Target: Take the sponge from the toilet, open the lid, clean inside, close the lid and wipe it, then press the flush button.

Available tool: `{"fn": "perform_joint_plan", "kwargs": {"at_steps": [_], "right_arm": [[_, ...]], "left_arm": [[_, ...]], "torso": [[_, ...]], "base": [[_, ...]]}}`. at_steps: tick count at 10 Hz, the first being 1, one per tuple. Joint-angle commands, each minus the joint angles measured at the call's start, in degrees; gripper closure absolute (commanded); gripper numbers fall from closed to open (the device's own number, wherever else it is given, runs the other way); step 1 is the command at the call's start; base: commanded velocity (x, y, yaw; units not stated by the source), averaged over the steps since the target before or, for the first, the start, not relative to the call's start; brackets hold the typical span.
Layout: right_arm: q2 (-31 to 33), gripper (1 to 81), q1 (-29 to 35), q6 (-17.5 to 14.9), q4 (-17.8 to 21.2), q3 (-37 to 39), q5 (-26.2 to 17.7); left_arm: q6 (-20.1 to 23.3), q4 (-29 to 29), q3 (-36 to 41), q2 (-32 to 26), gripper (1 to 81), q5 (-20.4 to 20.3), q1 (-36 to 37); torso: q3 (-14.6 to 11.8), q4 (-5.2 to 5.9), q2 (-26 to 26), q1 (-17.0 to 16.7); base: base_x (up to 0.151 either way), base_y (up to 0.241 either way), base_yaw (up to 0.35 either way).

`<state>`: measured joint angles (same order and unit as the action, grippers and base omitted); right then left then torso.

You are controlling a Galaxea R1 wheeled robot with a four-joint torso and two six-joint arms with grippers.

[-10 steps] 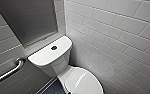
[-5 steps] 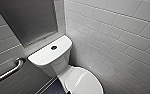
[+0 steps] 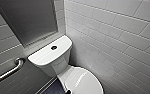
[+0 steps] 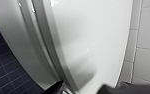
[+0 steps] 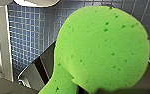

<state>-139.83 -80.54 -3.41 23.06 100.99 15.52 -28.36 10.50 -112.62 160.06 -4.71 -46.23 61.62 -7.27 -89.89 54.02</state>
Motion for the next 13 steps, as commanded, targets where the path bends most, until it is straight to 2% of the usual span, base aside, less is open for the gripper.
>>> {"fn": "perform_joint_plan", "kwargs": {"at_steps": [1,4,7,11,13], "right_arm": [[2.1,81.1,0.9,0.1,-0.7,-1.4,-4.2],[2.2,81.1,0.9,0.1,-0.7,-1.6,-4.1],[2.0,81.1,1.3,0.1,-0.7,-1.6,-4.2],[1.4,81.1,1.5,0.1,-0.7,-1.2,-4.1],[1.2,81.1,1.5,0.1,-0.7,-1.1,-4.1]], "left_arm": [[0.1,0.2,0.4,1.3,1.0,2.3,5.3],[0.1,-0.3,-2.6,3.4,1.0,1.1,5.0],[0.3,-2.5,-3.4,4.0,1.0,-3.8,2.9],[0.4,-3.3,-3.1,3.6,1.0,-7.3,2.4],[0.4,-3.7,-3.7,4.6,1.0,-7.4,2.5]], "torso": [[0.0,0.0,0.0,0.0],[0.0,0.0,0.0,0.0],[0.0,0.0,0.0,0.0],[0.0,0.0,0.0,0.0],[0.0,0.0,0.0,0.0]], "base": [[0.0,0.0,0.0],[0.0,0.0,0.0],[0.0,0.0,0.0],[0.0,0.0,0.0],[0.0,0.0,0.0]]}}
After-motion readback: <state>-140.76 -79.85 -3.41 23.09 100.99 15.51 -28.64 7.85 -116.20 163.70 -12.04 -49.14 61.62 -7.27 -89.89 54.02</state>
